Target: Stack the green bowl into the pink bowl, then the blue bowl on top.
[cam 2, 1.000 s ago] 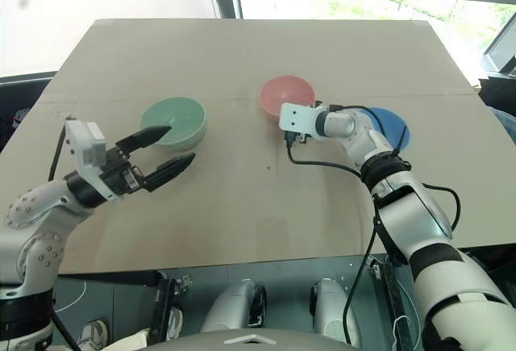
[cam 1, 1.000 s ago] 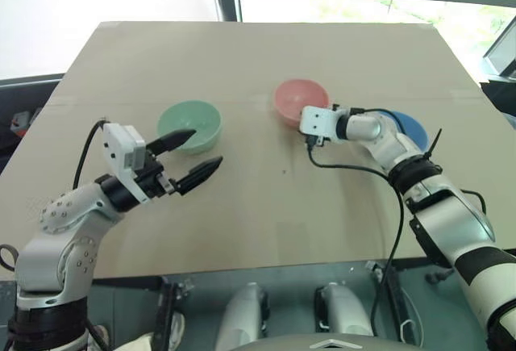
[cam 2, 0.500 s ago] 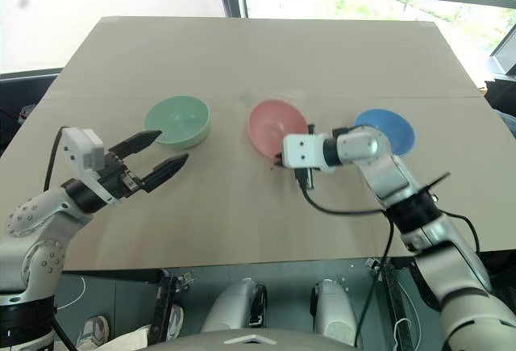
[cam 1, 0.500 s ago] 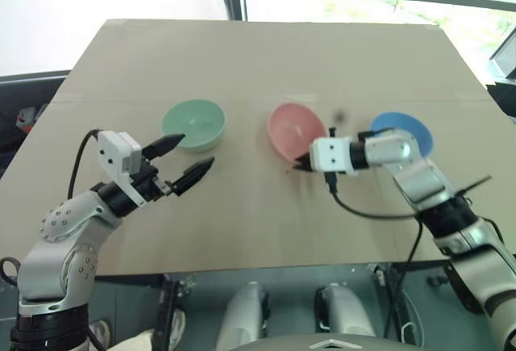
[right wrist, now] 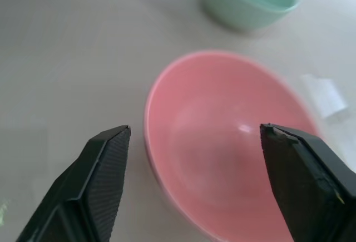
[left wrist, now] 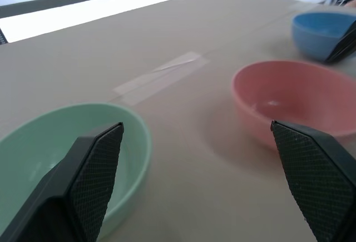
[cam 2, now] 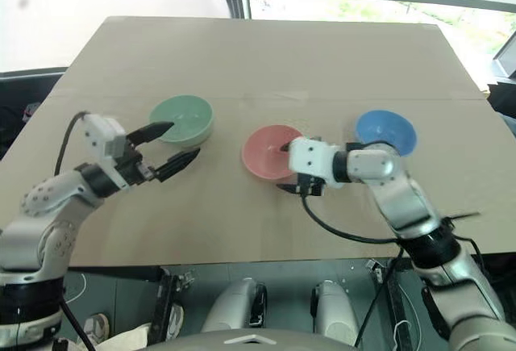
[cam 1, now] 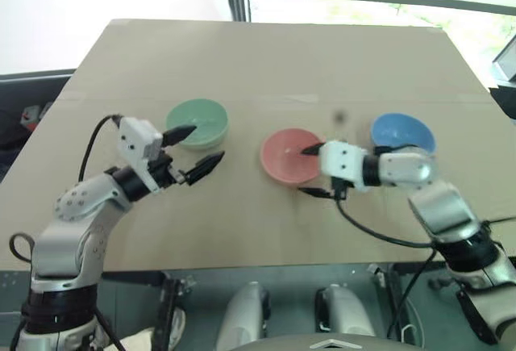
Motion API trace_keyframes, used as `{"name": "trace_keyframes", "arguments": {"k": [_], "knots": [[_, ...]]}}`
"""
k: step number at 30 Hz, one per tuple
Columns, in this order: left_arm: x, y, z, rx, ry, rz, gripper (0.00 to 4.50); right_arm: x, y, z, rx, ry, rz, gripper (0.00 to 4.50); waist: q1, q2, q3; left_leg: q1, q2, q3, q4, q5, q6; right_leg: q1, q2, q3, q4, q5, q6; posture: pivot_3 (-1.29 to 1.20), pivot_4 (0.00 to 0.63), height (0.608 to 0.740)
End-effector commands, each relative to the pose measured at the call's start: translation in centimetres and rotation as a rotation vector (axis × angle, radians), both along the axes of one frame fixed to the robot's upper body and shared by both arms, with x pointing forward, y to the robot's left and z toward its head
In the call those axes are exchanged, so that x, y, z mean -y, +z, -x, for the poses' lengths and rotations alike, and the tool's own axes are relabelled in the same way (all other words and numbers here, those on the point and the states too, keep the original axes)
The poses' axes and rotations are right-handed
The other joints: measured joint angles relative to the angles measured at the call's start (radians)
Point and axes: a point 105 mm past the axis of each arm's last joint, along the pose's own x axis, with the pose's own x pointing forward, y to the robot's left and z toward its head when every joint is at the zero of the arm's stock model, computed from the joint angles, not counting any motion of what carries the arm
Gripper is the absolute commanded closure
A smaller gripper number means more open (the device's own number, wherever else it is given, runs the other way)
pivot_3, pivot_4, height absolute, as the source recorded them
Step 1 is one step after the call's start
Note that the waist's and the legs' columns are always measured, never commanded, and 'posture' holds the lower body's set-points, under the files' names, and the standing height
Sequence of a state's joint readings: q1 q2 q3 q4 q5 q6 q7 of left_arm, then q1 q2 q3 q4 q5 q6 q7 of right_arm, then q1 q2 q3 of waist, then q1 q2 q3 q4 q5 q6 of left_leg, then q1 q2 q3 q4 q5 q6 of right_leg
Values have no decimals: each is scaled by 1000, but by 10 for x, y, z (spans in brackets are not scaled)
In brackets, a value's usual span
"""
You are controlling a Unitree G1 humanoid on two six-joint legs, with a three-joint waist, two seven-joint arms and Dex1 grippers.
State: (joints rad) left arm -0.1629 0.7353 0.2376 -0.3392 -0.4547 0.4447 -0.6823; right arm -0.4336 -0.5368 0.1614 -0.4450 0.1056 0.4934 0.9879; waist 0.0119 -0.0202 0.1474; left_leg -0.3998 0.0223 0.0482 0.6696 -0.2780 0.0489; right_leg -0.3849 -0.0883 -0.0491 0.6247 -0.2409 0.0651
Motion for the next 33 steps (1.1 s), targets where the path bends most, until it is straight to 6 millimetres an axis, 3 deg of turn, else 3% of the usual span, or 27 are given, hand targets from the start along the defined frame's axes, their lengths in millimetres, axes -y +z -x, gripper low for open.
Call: {"name": "trace_keyframes", "arguments": {"k": [1, 5, 14, 20, 21, 24, 25, 28, 33], "knots": [[13, 14, -4, 53, 5, -105, 0, 21, 27, 17, 21, -76, -137, 779, 3, 0, 0, 0, 0, 0, 0, 0, 0, 0, 0, 0, 0, 0, 0, 0, 150, 740], [7, -7, -21, -23, 60, -460, 0, 46, 31, 31, -1, -203, -224, 779, 5, 1, 1, 2, -1, -1, 0, 0, 0, 2, 1, -2, 0, 0, 0, 0, 150, 740], [-6, -17, -56, -71, 162, -644, 0, 63, 44, 44, 46, -284, -295, 779, 4, 0, 1, 4, -1, 2, 0, 0, -1, 1, 3, 3, 0, -1, 0, 0, 150, 740], [-2, -19, -65, -85, 138, -661, 1603, 65, 45, 47, 57, -302, -298, 716, 4, 0, 1, 1, -2, 2, 1, -1, 1, 0, 2, 3, 0, 0, 0, 0, 150, 740], [-2, -20, -65, -86, 130, -662, 2162, 65, 44, 48, 58, -305, -298, 716, 4, 0, 1, 1, -2, 2, 1, -1, 1, 0, 2, 3, 0, 0, 1, 0, 150, 740], [0, -21, -67, -87, 120, -665, 2796, 65, 44, 49, 59, -311, -299, 716, 4, 0, 1, 1, -2, 2, 1, -1, 1, 0, 2, 3, 0, 0, 1, 0, 150, 740], [1, -20, -67, -88, 115, -661, 3393, 65, 43, 49, 59, -315, -299, 716, 4, 0, 1, 1, -2, 2, 1, -1, 1, 0, 2, 3, 0, 0, 1, 0, 150, 740], [4, -19, -67, -94, 96, -653, 4434, 67, 42, 50, 60, -326, -298, 716, 4, 0, 1, 1, -1, 2, 2, -1, 1, 0, 2, 3, 0, 0, 1, 0, 150, 740], [23, -4, -65, -41, 19, -581, 4434, 71, 43, 50, 73, -348, -294, 716, 5, -1, 1, 1, -1, 2, 2, -1, 1, 0, 2, 3, 0, 0, 1, 0, 150, 740]]}}
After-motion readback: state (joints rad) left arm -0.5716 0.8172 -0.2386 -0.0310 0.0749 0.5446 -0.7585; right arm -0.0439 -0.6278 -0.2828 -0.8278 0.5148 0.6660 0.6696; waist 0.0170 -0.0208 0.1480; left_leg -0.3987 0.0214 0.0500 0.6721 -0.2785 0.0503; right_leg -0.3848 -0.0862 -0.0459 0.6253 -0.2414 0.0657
